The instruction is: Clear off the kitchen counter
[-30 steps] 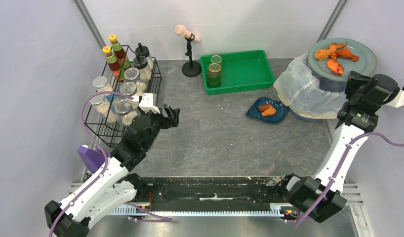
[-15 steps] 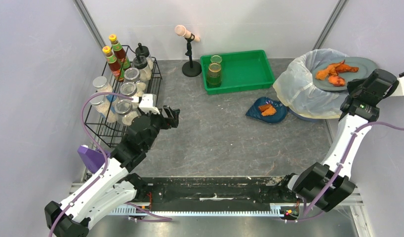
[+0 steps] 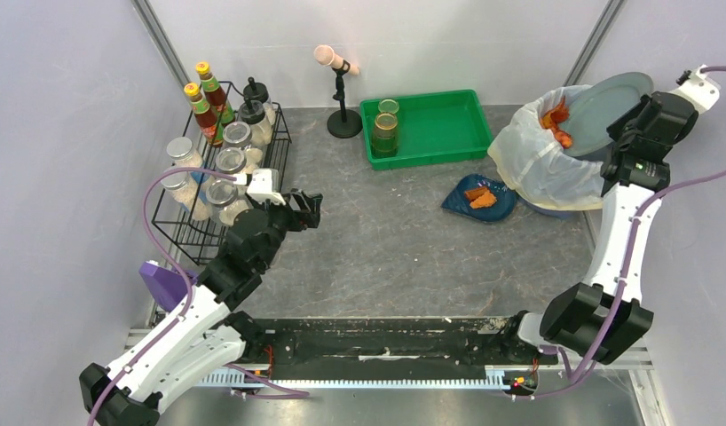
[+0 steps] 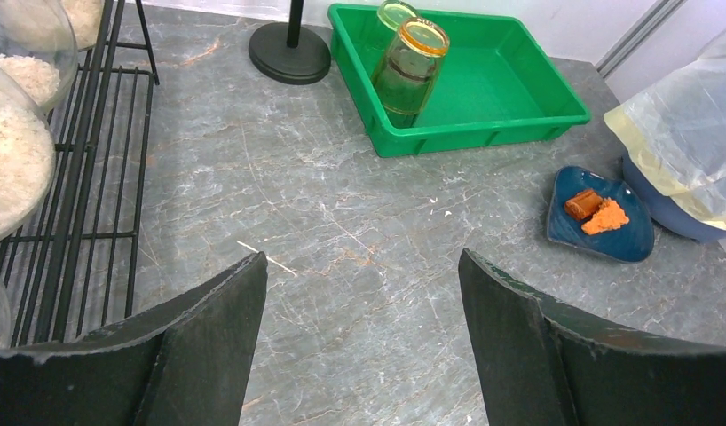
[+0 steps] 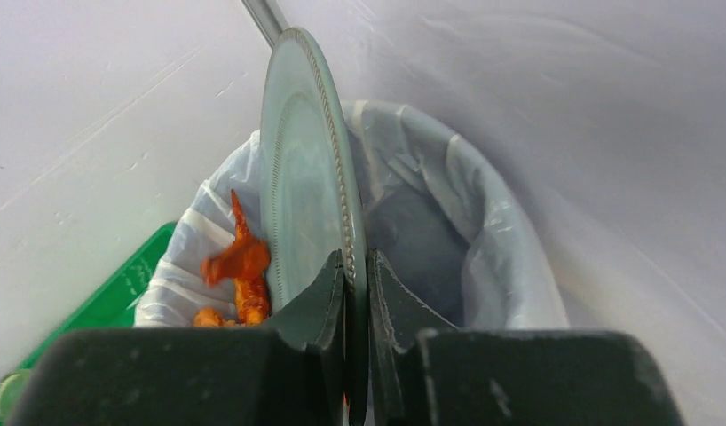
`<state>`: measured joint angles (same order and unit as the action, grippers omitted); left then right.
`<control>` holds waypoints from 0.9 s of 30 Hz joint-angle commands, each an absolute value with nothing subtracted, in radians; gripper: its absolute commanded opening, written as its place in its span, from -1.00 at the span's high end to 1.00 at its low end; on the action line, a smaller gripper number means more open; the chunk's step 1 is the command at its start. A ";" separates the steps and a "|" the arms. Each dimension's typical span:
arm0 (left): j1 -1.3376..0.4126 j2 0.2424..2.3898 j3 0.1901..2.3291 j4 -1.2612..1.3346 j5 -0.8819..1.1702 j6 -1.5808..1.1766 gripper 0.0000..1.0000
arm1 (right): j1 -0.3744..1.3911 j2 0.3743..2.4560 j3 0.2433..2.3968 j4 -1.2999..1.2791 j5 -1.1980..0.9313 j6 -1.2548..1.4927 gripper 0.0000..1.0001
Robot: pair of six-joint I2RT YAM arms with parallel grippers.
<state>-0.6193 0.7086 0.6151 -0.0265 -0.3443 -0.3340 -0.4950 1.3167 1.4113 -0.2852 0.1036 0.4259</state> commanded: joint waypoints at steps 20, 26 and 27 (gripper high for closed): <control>-0.624 0.687 0.613 0.024 -0.381 -0.311 -0.68 | -0.244 1.219 1.656 -0.068 0.551 0.169 1.00; -0.625 0.678 0.614 0.020 -0.379 -0.315 -0.68 | -0.208 1.212 1.695 -0.082 0.421 0.352 1.00; -0.625 0.677 0.615 0.020 -0.379 -0.315 -0.68 | -0.205 1.213 1.695 -0.083 0.393 0.389 1.00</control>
<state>-0.6193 0.6930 0.6151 -0.0265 -0.3626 -0.3344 -0.2218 1.2728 1.6089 -0.2619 0.5079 0.2039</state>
